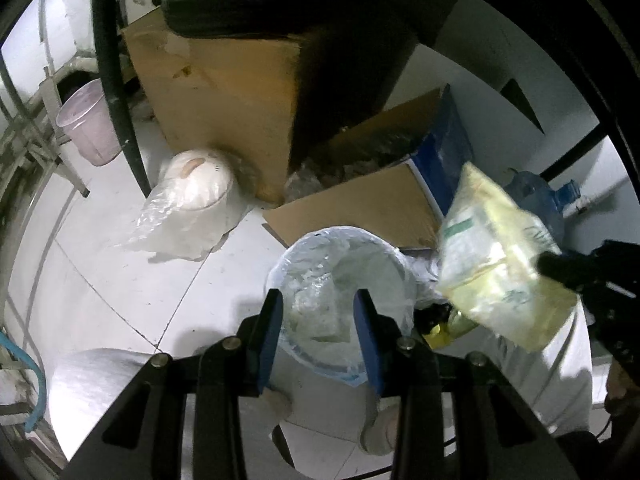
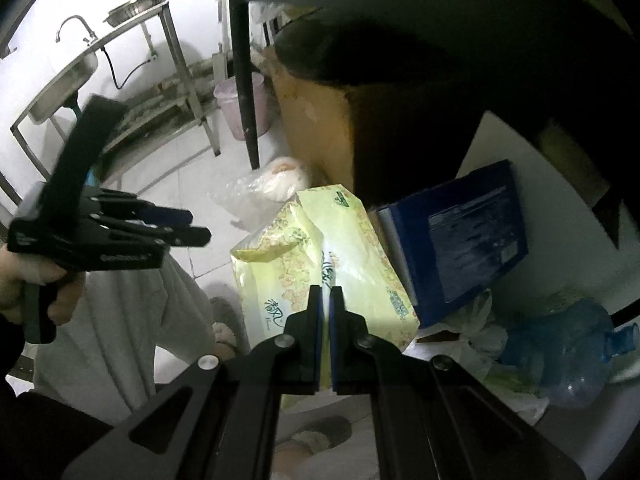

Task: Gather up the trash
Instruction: 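Lower both held items over the floor trash bin, then open the left gripper to drop the bag while the right gripper releases the package into the bin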

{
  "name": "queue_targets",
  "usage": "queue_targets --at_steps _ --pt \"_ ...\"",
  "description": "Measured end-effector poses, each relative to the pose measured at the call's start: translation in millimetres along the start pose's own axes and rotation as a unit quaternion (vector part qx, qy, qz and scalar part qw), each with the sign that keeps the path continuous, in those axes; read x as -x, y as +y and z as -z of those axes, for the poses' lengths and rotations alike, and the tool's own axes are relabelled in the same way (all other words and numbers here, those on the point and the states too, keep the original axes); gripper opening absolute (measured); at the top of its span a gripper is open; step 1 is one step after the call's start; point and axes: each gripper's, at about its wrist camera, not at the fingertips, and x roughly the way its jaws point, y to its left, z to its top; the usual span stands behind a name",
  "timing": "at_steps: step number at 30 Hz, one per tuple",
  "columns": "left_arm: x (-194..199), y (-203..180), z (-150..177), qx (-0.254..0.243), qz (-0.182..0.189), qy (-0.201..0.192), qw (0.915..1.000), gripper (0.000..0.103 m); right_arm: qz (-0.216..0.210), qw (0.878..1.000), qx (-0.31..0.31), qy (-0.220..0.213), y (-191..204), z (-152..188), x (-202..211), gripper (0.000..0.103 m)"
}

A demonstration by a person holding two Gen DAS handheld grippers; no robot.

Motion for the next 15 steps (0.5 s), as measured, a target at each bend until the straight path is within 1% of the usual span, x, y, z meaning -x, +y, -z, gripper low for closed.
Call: queue_targets --at_steps 7,12,15 --pt "1.7 23.5 0.5 0.024 0.005 -0.008 0.9997 0.036 -0.005 0.999 0.000 0.041 17.2 -15.9 -36.3 0.003" --pt "2.2 34.1 0.8 0.035 0.007 -0.012 0.9993 0.036 -0.007 0.998 0.005 0.062 26.5 -20.1 -54.6 0.003" --pt "-0.2 39.9 1.8 0.040 0.008 -0.011 0.9991 0.036 -0.007 0.997 0.005 0.072 29.2 -23.0 -65.9 0.006"
